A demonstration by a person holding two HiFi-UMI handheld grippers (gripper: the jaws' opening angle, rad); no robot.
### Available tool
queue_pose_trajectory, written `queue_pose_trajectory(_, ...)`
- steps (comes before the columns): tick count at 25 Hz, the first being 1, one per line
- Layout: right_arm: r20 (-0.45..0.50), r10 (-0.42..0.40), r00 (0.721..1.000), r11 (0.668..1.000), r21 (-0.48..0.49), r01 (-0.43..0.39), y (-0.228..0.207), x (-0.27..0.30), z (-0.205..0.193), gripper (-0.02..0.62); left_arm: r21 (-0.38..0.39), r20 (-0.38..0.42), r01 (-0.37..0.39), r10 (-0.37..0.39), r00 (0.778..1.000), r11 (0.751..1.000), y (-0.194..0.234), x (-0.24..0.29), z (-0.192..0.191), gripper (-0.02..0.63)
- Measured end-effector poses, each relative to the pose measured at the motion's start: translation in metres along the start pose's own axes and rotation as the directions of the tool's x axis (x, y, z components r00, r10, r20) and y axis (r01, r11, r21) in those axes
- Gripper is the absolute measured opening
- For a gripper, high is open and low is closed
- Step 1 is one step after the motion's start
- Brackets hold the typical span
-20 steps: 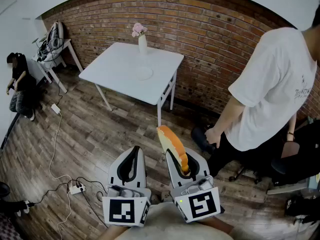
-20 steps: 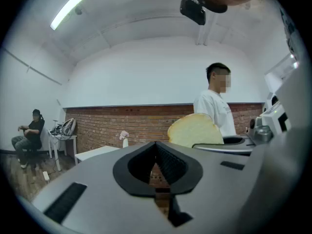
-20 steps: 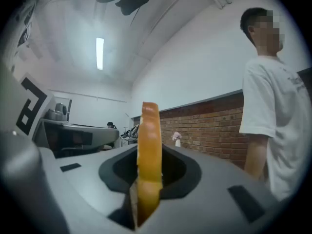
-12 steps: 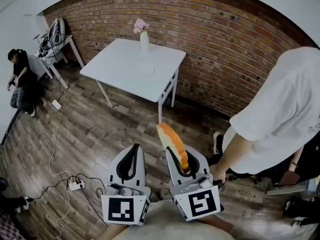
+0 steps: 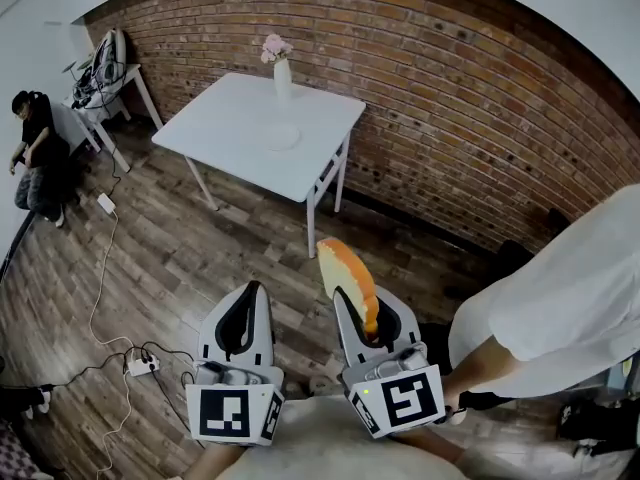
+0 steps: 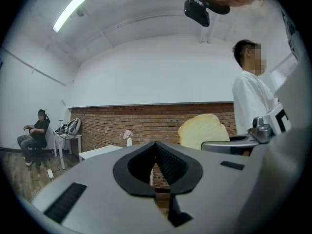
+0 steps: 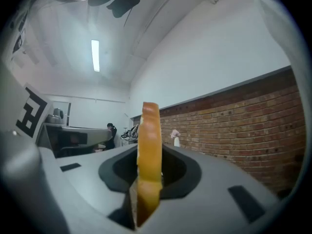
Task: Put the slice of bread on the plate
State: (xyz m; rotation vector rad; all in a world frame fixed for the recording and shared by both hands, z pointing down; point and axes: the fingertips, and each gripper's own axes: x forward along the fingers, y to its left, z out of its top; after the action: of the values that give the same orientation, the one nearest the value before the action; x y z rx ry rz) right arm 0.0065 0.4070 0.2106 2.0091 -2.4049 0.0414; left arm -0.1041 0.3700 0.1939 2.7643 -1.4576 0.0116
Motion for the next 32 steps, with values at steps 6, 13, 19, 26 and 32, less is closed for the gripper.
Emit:
queue_pose_trajectory(6, -0.005, 0.007, 1.0, 1.0, -0.006, -0.007, -0.015, -0.001, -0.006, 0.095, -0.009, -0.005, -0.072, 0.072, 0.997, 0.997, 0.011, -0.004, -0.009, 0.011)
queue_pose_trajectory(13, -0.029, 0.006, 1.0, 1.0, -0.015, -0.007, -0.025, 0.007, -0.015, 0.095, -0.016, -0.017, -0.081, 0.081, 0.997, 0.997, 0.018, 0.006, -0.016, 0.011)
queue_pose_trajectory(19, -0.03, 0.001, 1.0, 1.0, -0.028, -0.002, -0.041, 0.035, -0.018, 0.095, -0.024, -0.016, -0.064, 0.063, 0.998, 0.998, 0.025, 0.042, -0.023, 0.011)
queue_pose_trajectory(26, -0.01, -0.015, 1.0, 0.999, -0.044, 0.014, -0.052, 0.097, -0.02, 0.095, -0.006, 0.01, -0.021, 0.021, 1.0, 1.0, 0.055, 0.104, -0.023, 0.011)
queue_pose_trajectory(32, -0.011, -0.05, 0.999, 0.998, -0.048, 0.05, -0.075, 0.185, -0.016, 0.095, -0.005, 0.0, 0.023, -0.023, 1.0, 1.0, 0.1, 0.19, -0.024, 0.011)
